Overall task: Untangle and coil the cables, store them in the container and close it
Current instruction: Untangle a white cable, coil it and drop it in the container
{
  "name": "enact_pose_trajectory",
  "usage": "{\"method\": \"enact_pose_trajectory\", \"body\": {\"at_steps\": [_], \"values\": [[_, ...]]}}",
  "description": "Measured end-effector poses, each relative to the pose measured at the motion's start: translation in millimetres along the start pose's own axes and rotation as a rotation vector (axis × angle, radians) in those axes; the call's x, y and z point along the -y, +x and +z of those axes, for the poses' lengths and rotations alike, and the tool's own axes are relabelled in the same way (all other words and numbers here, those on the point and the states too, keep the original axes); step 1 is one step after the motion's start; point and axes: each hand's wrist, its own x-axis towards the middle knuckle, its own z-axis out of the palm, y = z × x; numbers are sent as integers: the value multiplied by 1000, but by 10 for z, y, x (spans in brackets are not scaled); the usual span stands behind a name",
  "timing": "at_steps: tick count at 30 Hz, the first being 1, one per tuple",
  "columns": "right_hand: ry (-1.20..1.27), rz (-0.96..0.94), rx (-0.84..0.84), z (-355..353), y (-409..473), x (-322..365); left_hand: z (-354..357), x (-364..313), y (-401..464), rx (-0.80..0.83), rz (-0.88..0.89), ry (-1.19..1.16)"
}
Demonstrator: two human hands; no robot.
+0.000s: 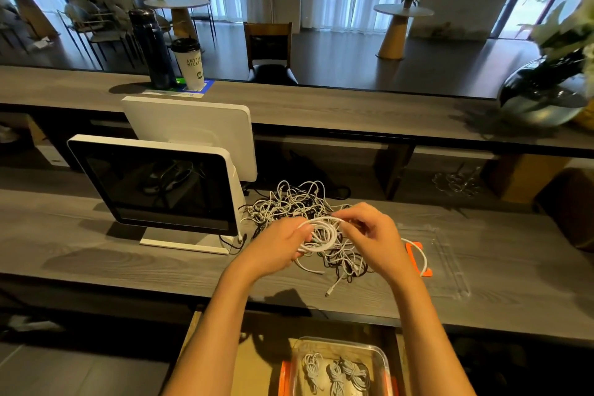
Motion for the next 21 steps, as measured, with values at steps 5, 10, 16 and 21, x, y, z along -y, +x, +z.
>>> {"method": "enact_pose_trajectory", "body": {"at_steps": [5, 10, 16, 21], "values": [[139, 99, -71, 159, 21, -41, 2, -157, -27, 41, 97, 75], [-51, 118, 180, 436, -65, 39, -19, -62, 75, -296, -12, 183], [-488, -162, 486, 447, -81, 111, -49, 183, 192, -406, -232, 363], [-529, -472, 15, 420, -35, 64, -50, 198, 226, -266, -260, 378]]}}
